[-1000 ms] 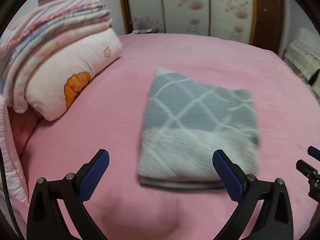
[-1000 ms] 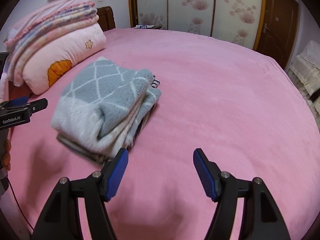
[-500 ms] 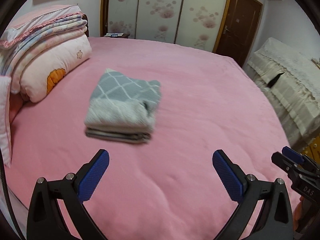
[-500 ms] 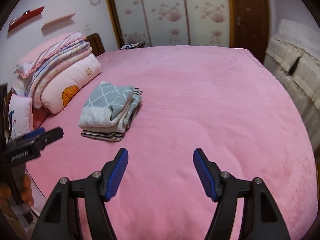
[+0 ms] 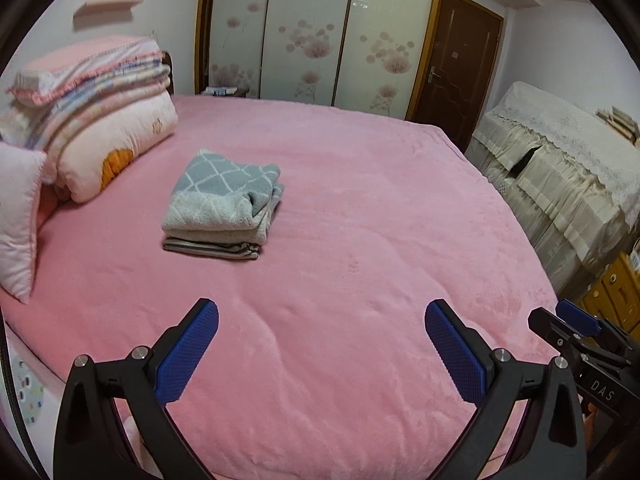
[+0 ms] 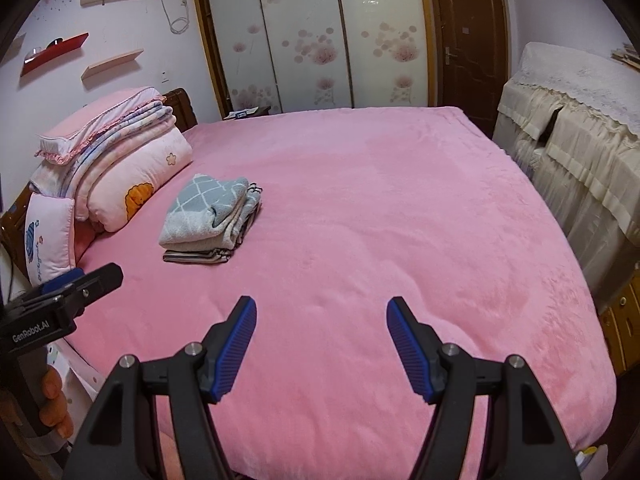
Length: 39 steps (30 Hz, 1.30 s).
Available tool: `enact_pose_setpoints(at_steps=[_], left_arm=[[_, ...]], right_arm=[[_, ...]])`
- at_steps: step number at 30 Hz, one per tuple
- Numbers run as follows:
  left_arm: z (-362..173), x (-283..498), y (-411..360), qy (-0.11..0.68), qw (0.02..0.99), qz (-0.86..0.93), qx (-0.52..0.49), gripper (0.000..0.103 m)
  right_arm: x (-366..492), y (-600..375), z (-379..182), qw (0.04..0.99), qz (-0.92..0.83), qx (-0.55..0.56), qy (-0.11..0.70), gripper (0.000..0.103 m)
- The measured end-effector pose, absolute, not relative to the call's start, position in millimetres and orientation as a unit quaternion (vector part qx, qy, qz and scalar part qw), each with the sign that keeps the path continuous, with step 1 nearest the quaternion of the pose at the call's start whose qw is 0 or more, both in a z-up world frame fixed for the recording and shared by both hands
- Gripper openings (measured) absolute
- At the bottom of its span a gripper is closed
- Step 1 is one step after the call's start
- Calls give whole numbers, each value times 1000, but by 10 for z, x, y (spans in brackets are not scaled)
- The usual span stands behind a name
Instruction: Fold small clothes
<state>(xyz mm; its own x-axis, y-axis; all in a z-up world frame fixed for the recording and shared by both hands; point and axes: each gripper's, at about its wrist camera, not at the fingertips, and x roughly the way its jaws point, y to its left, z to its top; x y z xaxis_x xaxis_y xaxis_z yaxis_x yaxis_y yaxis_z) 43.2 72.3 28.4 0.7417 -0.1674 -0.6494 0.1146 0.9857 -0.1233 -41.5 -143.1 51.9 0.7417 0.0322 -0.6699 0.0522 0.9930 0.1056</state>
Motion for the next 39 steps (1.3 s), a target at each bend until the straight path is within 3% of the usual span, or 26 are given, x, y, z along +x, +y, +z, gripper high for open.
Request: enact_pose_setpoints(at_steps=[15, 39], left_arm=[[264, -61, 313, 369, 927, -65, -10, 103], [189, -47, 50, 377, 924, -62, 13, 103]], right_arm=[[-916, -1490, 440, 928, -28, 78, 362, 70], [-993, -1549, 394, 926, -34, 79, 368, 71]])
